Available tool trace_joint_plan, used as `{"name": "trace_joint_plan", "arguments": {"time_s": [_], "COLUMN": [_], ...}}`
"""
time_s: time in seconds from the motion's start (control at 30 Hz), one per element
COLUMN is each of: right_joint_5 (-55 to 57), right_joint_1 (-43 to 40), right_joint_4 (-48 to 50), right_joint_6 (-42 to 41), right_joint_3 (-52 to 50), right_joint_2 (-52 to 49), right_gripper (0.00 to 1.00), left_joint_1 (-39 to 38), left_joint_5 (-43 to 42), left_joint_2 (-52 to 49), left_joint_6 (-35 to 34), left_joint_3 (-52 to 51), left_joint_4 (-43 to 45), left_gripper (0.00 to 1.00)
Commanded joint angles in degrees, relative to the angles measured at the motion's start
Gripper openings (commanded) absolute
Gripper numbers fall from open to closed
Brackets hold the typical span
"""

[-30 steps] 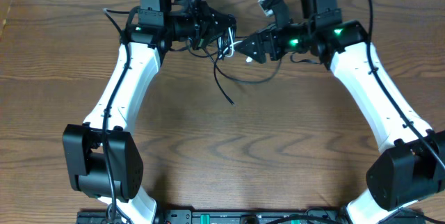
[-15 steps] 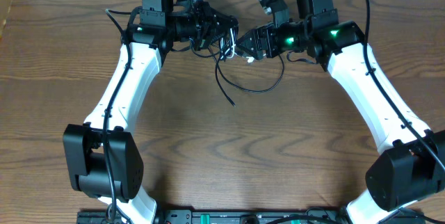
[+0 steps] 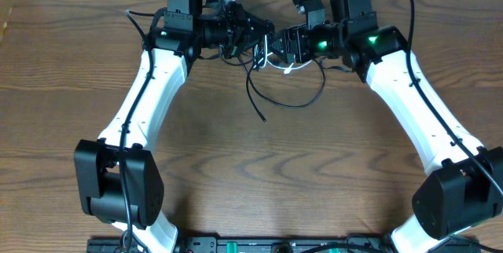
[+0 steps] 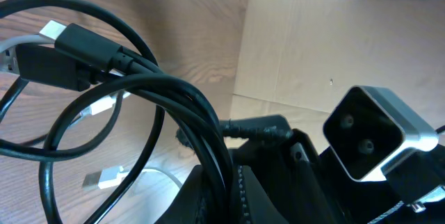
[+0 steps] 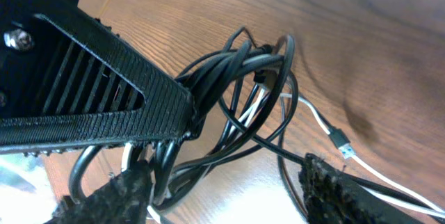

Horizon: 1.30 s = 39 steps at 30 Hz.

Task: Untangle cables

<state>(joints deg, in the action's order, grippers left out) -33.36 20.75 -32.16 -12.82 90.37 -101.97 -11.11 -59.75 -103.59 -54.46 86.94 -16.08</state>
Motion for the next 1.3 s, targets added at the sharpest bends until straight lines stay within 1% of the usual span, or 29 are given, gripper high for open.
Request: {"name": "trace_joint_plan", "arguments": {"time_s": [0.0, 0.1, 0.17, 0.33, 0.43, 0.47, 0.57, 0.77, 0.87, 0.93, 1.0, 1.1, 1.27], "right_joint_5": [5.03, 7.98, 9.01, 10.71, 10.88, 10.84, 10.51, 10.67, 12.31, 14.88, 16.37, 18.36, 23.65], "right_joint_1": [0.83, 0.83, 0.76, 0.59, 0.26, 0.17, 0.13, -1.81, -4.17, -5.9, -7.67, -10.36, -14.23], "right_joint_4": [0.22, 0.11, 0.13, 0.42, 0.72, 0.81, 1.68, 1.05, -2.16, -5.14, -7.72, -11.37, -16.96], "right_joint_6": [-6.43, -9.68, -10.43, -10.95, -10.95, -10.93, -10.91, -10.69, -9.84, -9.73, -8.26, -6.75, -5.7], "right_joint_3": [-1.18, -1.46, -1.49, -1.51, -1.51, -1.51, -1.51, -1.51, -1.51, -1.51, -1.57, -1.64, -1.68], "right_joint_2": [-0.37, -0.37, -0.37, -0.37, -0.37, -0.37, -0.37, -0.37, -0.37, -0.37, -0.37, -0.37, -0.42], "right_gripper": [0.59, 0.52, 0.5, 0.38, 0.26, 0.17, 0.02, 0.01, 0.01, 0.01, 0.01, 0.01, 0.01], "left_joint_1": [-0.33, -0.42, -0.5, -0.55, -0.55, -0.55, -0.55, -0.17, 1.11, 2.47, 3.76, 5.31, 6.47], "left_joint_5": [-1.7, -1.73, -1.84, -4.07, -5.44, -5.73, -5.86, -6.34, -8.52, -11.19, -13.53, -16.44, -20.06], "left_joint_2": [1.7, 1.7, 1.7, 1.7, 1.7, 1.7, 1.7, 1.7, 1.7, 1.7, 1.73, 1.81, 1.92], "left_joint_6": [-2.19, -3.8, -4.37, -4.35, -3.17, -2.21, 1.44, 9.38, 9.88, 9.66, 7.67, 1.86, -9.14], "left_joint_3": [1.38, 1.38, 1.38, 1.38, 1.38, 1.38, 1.38, 1.38, 1.38, 1.38, 1.38, 1.38, 1.38], "left_joint_4": [0.26, 0.26, 0.26, 0.28, 0.26, 0.24, -0.96, -5.18, -3.87, -0.96, 2.67, 10.21, 26.77], "left_gripper": [0.08, 0.08, 0.08, 0.07, 0.08, 0.08, 0.07, 0.07, 0.08, 0.07, 0.07, 0.08, 0.08]}}
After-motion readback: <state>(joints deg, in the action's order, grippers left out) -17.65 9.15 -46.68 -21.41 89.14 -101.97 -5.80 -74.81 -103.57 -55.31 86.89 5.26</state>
